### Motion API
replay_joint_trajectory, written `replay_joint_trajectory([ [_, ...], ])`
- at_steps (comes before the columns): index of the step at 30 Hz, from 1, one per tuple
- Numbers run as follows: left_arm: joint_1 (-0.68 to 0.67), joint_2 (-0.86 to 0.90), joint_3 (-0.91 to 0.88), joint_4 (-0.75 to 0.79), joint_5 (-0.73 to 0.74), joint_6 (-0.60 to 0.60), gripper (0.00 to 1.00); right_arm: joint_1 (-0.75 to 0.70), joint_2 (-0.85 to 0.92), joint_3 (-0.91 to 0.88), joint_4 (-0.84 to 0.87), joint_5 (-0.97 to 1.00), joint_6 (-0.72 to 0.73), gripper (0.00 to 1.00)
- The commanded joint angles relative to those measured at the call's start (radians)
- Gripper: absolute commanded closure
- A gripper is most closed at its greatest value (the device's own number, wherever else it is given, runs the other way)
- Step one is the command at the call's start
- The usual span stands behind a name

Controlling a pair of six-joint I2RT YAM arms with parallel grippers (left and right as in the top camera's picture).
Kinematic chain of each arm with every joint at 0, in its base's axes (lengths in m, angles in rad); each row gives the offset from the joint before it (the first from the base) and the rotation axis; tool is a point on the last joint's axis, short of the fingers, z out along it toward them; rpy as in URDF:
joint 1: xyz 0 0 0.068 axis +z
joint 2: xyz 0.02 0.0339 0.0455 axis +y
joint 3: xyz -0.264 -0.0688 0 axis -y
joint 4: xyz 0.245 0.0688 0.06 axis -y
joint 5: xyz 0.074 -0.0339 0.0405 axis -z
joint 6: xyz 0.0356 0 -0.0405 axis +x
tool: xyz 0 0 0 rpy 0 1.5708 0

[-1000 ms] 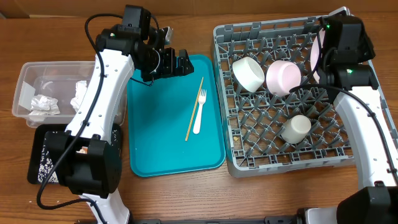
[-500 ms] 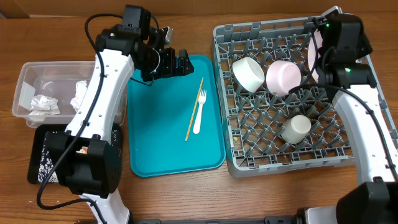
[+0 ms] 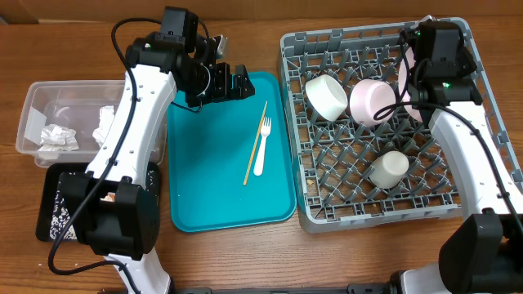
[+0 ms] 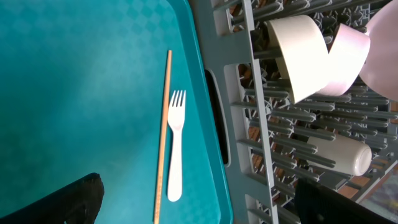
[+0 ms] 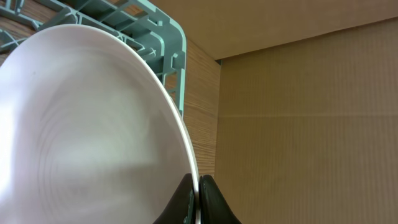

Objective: Sort waste into correct bins and load items into the dishwasher

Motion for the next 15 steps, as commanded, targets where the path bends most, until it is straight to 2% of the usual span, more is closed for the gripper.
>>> replay_joint_trajectory([
  [1,0.002,-0.017,0.023,0.002,-0.007,0.015,0.00,-0.001,0.000,0.002,0.009,-0.006,-0.002,0.93],
  [2,0.002,-0.017,0.023,0.002,-0.007,0.015,0.00,0.000,0.000,0.002,0.009,-0.006,0.002,0.88],
  [6,0.002,-0.017,0.023,0.002,-0.007,0.015,0.00,0.006,0.000,0.002,-0.001,-0.006,0.006,0.83],
  [8,0.002,-0.017,0.023,0.002,-0.007,0.015,0.00,0.007,0.000,0.002,-0.015,-0.006,0.017,0.76],
  [10,0.002,-0.017,0.023,0.002,-0.007,0.015,0.00,0.007,0.000,0.002,-0.020,-0.006,0.050,0.49],
  [15,0.002,-0.017,0.023,0.002,-0.007,0.015,0.00,0.019,-0.006,0.002,-0.029,-0.006,0.084,0.37],
])
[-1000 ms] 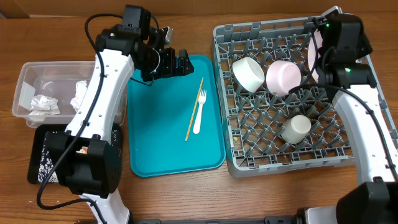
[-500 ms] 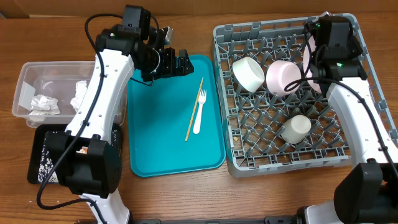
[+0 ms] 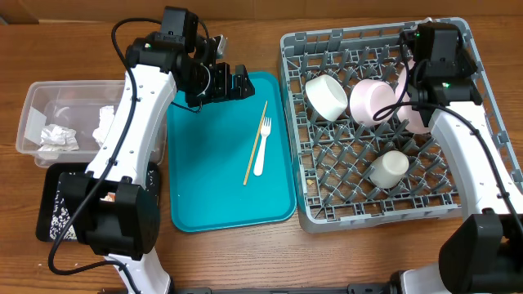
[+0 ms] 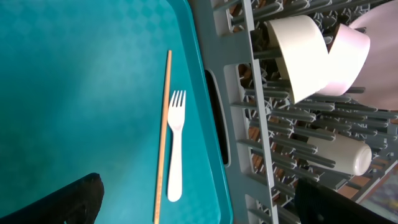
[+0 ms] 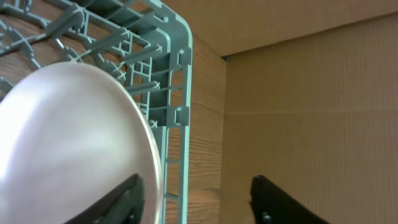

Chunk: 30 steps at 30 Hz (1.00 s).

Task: Sort waste into correct bins and load items into the dishwasher
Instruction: 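Lower the white plate into the rack slots with the right gripper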

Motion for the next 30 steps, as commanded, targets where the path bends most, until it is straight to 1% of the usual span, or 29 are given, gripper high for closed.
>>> replay_joint_trajectory([
  [1,0.002,-0.017,0.023,0.001,-0.007,0.015,0.00,0.021,-0.011,0.002,0.001,0.001,0.037,0.36],
  [9,0.002,-0.017,0.023,0.002,-0.007,0.015,0.00,0.110,-0.095,0.002,0.049,-0.001,0.047,0.28],
  [11,0.002,-0.017,0.023,0.001,-0.007,0.015,0.00,0.144,-0.126,0.002,0.068,-0.003,0.106,0.24],
  [15,0.002,-0.017,0.023,0.001,-0.007,0.015,0.00,0.215,-0.183,0.002,0.075,-0.041,0.299,0.16],
  [16,0.002,-0.017,0.023,0.001,-0.007,0.015,0.00,0.242,-0.200,0.002,0.066,-0.069,0.404,0.12],
  [17,0.002,-0.017,0.023,0.001,-0.007,0.015,0.00,0.256,-0.207,0.002,0.054,-0.084,0.465,0.12],
  [20,0.002,-0.017,0.023,0.001,-0.007,0.015,0.00,0.308,-0.222,0.002,-0.046,-0.142,0.716,0.12],
  [22,0.002,-0.017,0.023,0.001,-0.007,0.015,0.00,0.341,-0.222,0.002,-0.148,-0.256,0.842,0.12],
  [25,0.002,-0.017,0.023,0.001,-0.007,0.015,0.00,0.373,-0.220,0.002,-0.278,-0.523,0.941,0.10],
  [28,0.002,-0.017,0.023,0.002,-0.007,0.015,0.00,0.386,-0.217,0.002,-0.345,-0.799,0.981,0.10],
  [30,0.002,-0.017,0.023,0.001,-0.007,0.015,0.00,0.387,-0.209,0.002,-0.357,-0.970,0.983,0.10],
])
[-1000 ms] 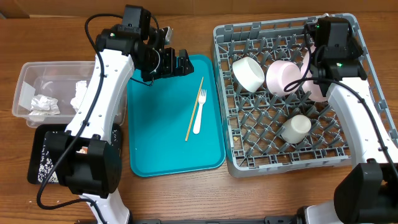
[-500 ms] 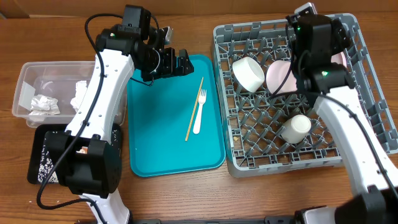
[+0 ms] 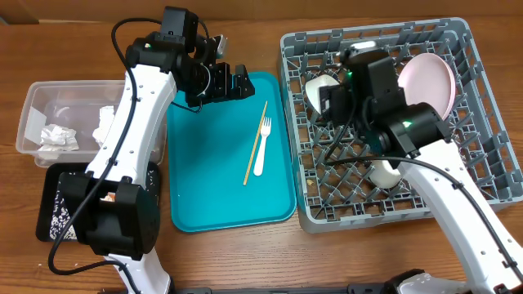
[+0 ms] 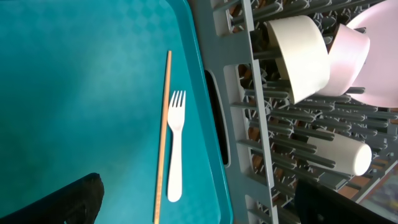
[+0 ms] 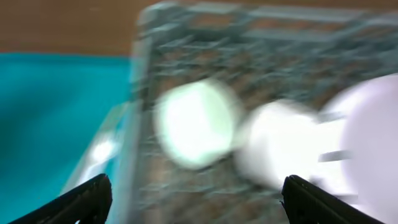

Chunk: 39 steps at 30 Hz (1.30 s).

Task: Sort waste into correct bins and load items into the dishwasher
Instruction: 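Lower the white plate into the rack slots with the right gripper, then move the right gripper over the white fork on the teal tray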

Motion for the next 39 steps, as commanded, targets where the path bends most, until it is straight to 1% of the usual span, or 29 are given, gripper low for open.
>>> replay_joint_trajectory([
  [1,0.002,-0.017,0.023,0.000,-0.007,0.015,0.00,0.005,0.010,0.005,-0.014,-0.460,0.113,0.03],
  [2,0.002,-0.017,0.023,0.000,-0.007,0.015,0.00,0.005,0.017,0.005,-0.014,-0.525,0.113,0.00],
  [4,0.002,-0.017,0.023,0.000,-0.007,0.015,0.00,0.005,0.034,0.005,-0.018,-0.600,0.113,0.00],
  [6,0.002,-0.017,0.023,0.000,-0.007,0.015,0.00,0.005,0.051,0.005,-0.040,-0.609,0.113,0.00],
  [9,0.002,-0.017,0.023,0.000,-0.007,0.015,0.00,0.009,0.078,0.005,-0.093,-0.609,0.113,0.11],
  [13,0.002,-0.017,0.023,0.000,-0.007,0.015,0.00,0.050,0.096,0.005,-0.122,-0.605,0.112,0.12],
  [15,0.002,-0.017,0.023,0.000,-0.007,0.015,0.00,0.085,0.097,0.005,-0.117,-0.583,0.113,0.13],
  [17,0.002,-0.017,0.023,0.000,-0.007,0.015,0.00,0.135,0.097,0.005,-0.098,-0.540,0.115,0.17],
  [18,0.002,-0.017,0.023,0.000,-0.006,0.015,0.00,0.162,0.097,0.005,-0.087,-0.508,0.137,0.20],
  [20,0.002,-0.017,0.023,0.000,-0.003,0.007,0.00,0.212,0.102,0.005,-0.070,-0.424,0.213,0.21],
  [22,0.002,-0.017,0.023,0.029,0.001,-0.044,0.00,0.261,0.111,0.005,-0.063,-0.339,0.285,0.22],
  [24,0.010,-0.017,0.023,0.043,-0.029,-0.045,0.00,0.304,0.123,0.005,-0.064,-0.259,0.350,0.25],
  [26,0.033,-0.018,0.024,0.050,-0.053,-0.045,0.00,0.345,0.135,0.003,-0.062,-0.210,0.409,0.27],
  [30,0.122,-0.018,0.052,0.050,-0.044,-0.065,0.00,0.422,0.171,-0.010,-0.015,-0.138,0.492,0.28],
  [36,0.291,-0.018,0.100,0.061,0.031,-0.079,0.00,0.488,0.286,-0.037,0.117,-0.055,0.517,0.30],
  [39,0.352,-0.017,0.100,0.061,0.040,-0.079,0.00,0.492,0.359,-0.040,0.141,0.003,0.539,0.30],
])
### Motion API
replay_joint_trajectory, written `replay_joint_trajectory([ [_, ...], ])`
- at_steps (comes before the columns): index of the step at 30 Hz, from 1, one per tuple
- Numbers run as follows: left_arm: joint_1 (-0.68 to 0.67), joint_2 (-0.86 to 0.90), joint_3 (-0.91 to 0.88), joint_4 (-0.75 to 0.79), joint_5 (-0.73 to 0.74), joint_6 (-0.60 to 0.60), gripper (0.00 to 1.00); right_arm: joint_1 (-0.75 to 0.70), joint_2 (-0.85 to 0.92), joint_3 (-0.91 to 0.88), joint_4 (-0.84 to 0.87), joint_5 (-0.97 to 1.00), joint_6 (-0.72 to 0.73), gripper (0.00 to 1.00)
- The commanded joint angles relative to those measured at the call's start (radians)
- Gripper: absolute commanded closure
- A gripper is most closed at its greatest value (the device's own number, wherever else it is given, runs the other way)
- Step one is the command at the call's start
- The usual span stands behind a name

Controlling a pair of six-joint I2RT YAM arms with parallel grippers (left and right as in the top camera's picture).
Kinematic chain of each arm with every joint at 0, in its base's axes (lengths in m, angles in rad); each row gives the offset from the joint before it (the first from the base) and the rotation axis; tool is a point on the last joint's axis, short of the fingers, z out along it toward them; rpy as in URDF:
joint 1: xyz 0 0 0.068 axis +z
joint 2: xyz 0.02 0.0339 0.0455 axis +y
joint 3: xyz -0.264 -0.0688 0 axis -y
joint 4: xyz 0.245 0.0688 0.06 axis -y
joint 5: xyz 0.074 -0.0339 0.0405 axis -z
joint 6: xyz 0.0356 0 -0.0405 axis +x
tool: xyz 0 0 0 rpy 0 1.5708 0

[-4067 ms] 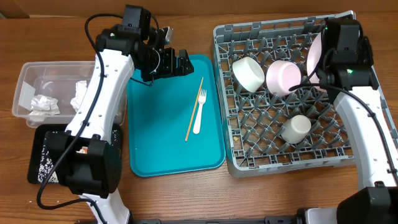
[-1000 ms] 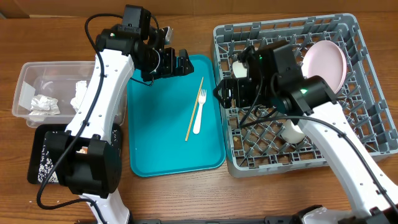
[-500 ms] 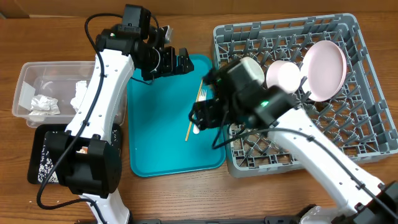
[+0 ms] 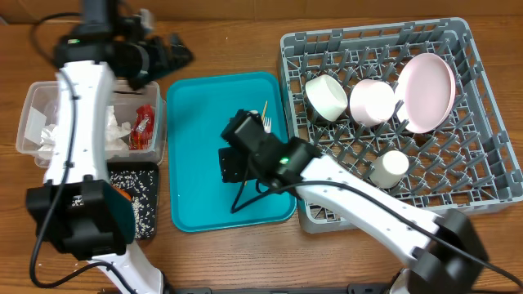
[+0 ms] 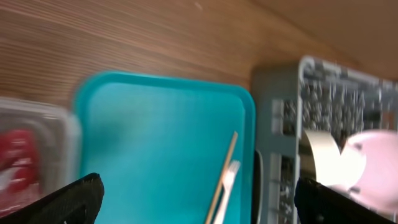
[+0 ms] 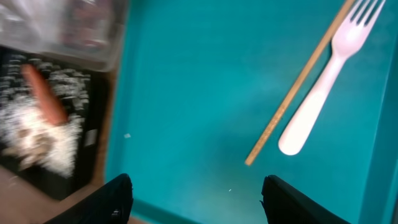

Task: Sort waste into correct bins and load items into the dishwasher
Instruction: 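Move the right gripper over the white fork on the teal tray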

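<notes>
A white plastic fork (image 6: pixel 326 78) and a wooden chopstick (image 6: pixel 301 81) lie side by side on the teal tray (image 4: pixel 192 106). My right gripper (image 4: pixel 230 166) hangs open over the tray's middle, just left of the two; its arm hides most of them from overhead. The fork (image 5: pixel 225 183) also shows blurred in the left wrist view. My left gripper (image 4: pixel 166 54) is open and empty above the bare table behind the tray's back left corner. The grey dish rack (image 4: pixel 482 155) holds a cream bowl (image 4: pixel 327 95), a pink bowl (image 4: pixel 368 100), a pink plate (image 4: pixel 426 81) and a cup (image 4: pixel 390 167).
A clear bin (image 4: pixel 41 94) at the left holds crumpled white paper and a red wrapper (image 4: pixel 145 126). In front of it a black tray (image 4: pixel 143 214) carries food scraps and a carrot piece (image 6: pixel 45 93). The left arm crosses above the bin.
My right arm has swung from over the rack's left part to the teal tray. My left gripper has moved from the tray's back left corner to the table behind it. The red wrapper now shows.
My right gripper was shut on the pink plate's rim at the rack's back right. Then it was open beside the plate standing in the rack, later over the rack's left part, and now over the tray. My left gripper stayed open over the tray, then moved back-left.
</notes>
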Motion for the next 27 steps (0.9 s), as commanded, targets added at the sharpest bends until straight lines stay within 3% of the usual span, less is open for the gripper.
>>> replay_joint_trajectory([
  [1,0.061,-0.017,0.022,-0.008,0.040,-0.012,0.00,0.002,0.088,-0.021,0.019,0.123,0.043,0.30],
  [13,0.087,-0.017,0.021,-0.019,-0.043,-0.012,0.00,-0.062,0.118,-0.021,0.153,0.222,0.043,0.27],
  [19,0.087,-0.017,0.021,-0.019,-0.108,-0.012,0.00,-0.101,0.118,-0.021,0.192,0.225,0.048,0.35],
  [21,0.087,-0.017,0.021,-0.019,-0.111,-0.012,0.00,-0.103,0.118,-0.021,0.192,0.211,0.047,0.17],
  [24,0.087,-0.017,0.021,-0.019,-0.111,-0.012,0.00,-0.103,0.118,-0.023,0.189,0.180,0.047,0.14],
  [25,0.087,-0.017,0.021,-0.019,-0.111,-0.012,0.00,-0.103,0.118,-0.023,0.190,0.171,0.047,0.04],
  [27,0.087,-0.017,0.021,-0.019,-0.111,-0.012,0.00,-0.103,0.118,-0.023,0.190,0.162,0.047,0.00],
])
